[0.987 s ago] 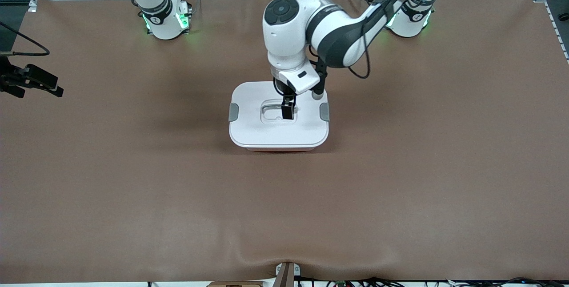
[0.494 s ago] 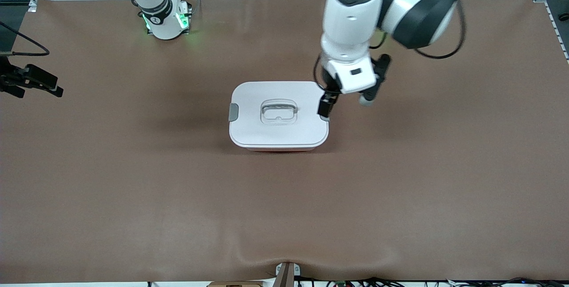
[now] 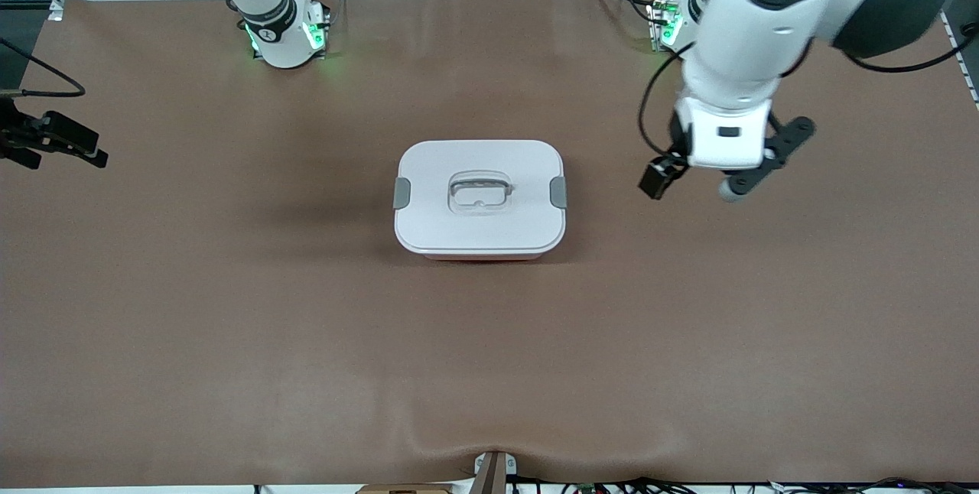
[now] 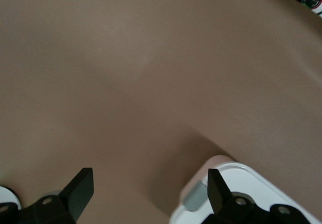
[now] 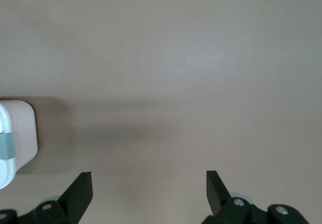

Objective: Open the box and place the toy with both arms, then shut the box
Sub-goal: 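Open the left gripper and lift it off the lid handle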

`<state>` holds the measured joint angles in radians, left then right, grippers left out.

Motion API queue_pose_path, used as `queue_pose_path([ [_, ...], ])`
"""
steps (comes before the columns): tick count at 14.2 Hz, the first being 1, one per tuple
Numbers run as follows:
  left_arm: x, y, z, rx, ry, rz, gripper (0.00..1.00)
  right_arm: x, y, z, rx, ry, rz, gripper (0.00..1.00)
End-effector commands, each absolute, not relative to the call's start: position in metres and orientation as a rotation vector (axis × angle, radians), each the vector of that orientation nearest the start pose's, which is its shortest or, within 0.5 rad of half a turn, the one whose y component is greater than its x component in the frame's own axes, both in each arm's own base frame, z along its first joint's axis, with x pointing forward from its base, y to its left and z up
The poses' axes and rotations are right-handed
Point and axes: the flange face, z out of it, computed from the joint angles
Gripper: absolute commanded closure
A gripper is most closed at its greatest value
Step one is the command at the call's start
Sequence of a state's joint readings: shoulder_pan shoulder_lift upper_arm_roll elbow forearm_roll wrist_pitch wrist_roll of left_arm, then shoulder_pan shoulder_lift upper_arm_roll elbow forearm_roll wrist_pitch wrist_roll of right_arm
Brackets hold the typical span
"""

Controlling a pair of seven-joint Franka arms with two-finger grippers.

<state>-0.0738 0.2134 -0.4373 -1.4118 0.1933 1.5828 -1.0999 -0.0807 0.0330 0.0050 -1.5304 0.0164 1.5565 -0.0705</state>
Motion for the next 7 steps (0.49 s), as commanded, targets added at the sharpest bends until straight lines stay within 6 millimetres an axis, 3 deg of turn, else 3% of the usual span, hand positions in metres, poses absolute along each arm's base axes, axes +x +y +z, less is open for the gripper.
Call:
queue_pose_path([
  [1,0.554,-0.22,0.604,-2.961,-0.671,-0.046,0.0,0.561,-0.037,0.627,-3.147,-0.022,0.008,0.0],
  [7,0.556,-0.141,0.625,-3.031,-0.396,0.036,0.0,0.561,-0.038,0.626,-3.147,-0.022,0.008,0.0],
])
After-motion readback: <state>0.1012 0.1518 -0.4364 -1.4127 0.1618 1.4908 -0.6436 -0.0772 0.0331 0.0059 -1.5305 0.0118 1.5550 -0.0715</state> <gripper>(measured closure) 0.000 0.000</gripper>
